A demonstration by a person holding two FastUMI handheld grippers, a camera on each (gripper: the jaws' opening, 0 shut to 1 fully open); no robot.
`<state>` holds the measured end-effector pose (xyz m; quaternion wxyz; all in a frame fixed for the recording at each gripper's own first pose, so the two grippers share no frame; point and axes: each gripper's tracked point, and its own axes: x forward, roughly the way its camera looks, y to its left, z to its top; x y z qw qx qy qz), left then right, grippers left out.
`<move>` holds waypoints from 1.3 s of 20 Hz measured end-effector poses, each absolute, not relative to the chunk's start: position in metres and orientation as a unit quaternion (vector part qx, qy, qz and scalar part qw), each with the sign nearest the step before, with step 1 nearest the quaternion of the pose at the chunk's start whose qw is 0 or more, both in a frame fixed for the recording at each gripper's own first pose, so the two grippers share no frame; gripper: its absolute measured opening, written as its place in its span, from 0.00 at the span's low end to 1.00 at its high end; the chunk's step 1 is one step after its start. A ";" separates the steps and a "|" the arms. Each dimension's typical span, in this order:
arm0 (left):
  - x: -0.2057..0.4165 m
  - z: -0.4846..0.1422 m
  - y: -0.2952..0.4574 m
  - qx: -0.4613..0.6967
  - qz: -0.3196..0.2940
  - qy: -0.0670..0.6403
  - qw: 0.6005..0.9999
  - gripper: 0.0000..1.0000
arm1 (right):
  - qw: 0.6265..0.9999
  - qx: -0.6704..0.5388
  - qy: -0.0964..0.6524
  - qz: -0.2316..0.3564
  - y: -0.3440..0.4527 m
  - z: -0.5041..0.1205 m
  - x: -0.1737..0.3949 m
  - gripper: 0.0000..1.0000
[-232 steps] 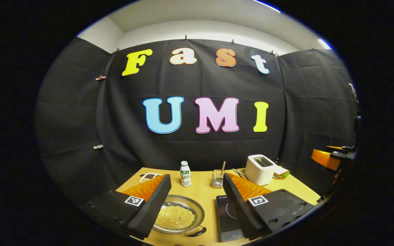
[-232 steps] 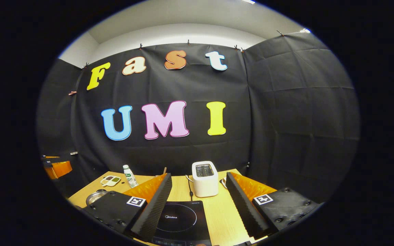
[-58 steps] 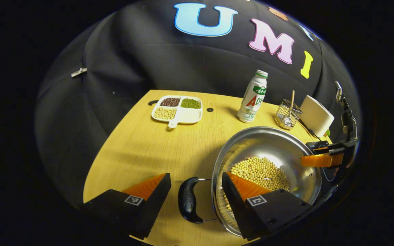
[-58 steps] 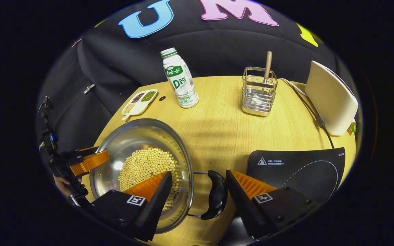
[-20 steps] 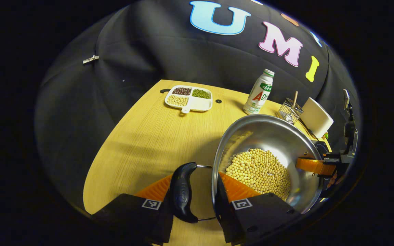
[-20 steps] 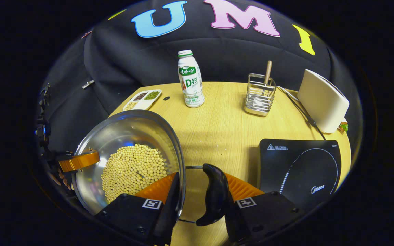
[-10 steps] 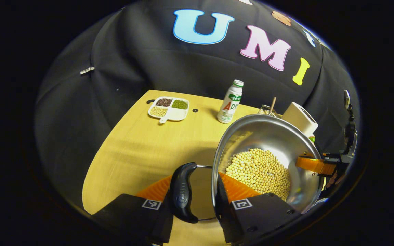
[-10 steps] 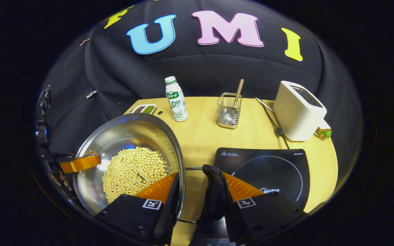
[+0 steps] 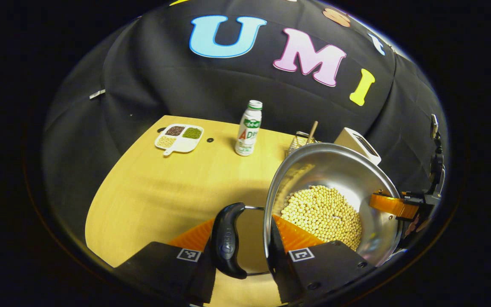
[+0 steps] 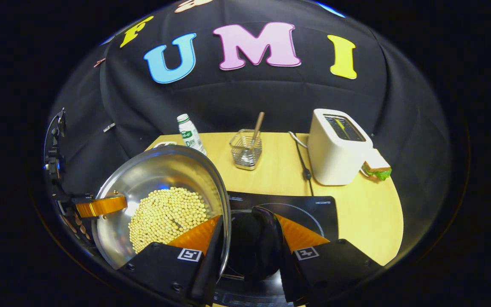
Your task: First push the handle of the pot to place it horizontally, then grasp the pot with both hands and set it on the induction cooktop.
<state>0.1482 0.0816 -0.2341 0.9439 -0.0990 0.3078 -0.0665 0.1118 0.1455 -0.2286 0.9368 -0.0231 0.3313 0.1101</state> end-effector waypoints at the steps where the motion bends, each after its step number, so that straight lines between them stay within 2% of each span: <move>1: 0.151 -0.234 0.069 -0.095 -0.070 0.309 0.944 0.60 | 0.937 -0.020 0.332 0.105 0.132 -0.228 0.113 0.63; 13: 0.176 -0.249 -0.051 -0.088 -0.099 0.320 0.938 0.60 | 0.935 -0.006 0.346 0.070 0.009 -0.245 0.128 0.63; 19: 0.186 -0.270 -0.072 -0.093 -0.094 0.331 0.934 0.60 | 0.929 -0.005 0.364 0.065 -0.012 -0.267 0.141 0.63; 20: 0.189 -0.272 -0.074 -0.094 -0.094 0.331 0.934 0.60 | 0.929 -0.003 0.365 0.065 -0.014 -0.269 0.144 0.59; 21: 0.190 -0.275 -0.075 -0.094 -0.093 0.333 0.934 0.61 | 0.928 -0.002 0.367 0.065 -0.015 -0.273 0.146 0.63; 26: 0.202 -0.288 -0.072 -0.097 -0.090 0.339 0.931 0.59 | 0.925 -0.002 0.374 0.070 -0.014 -0.287 0.157 0.63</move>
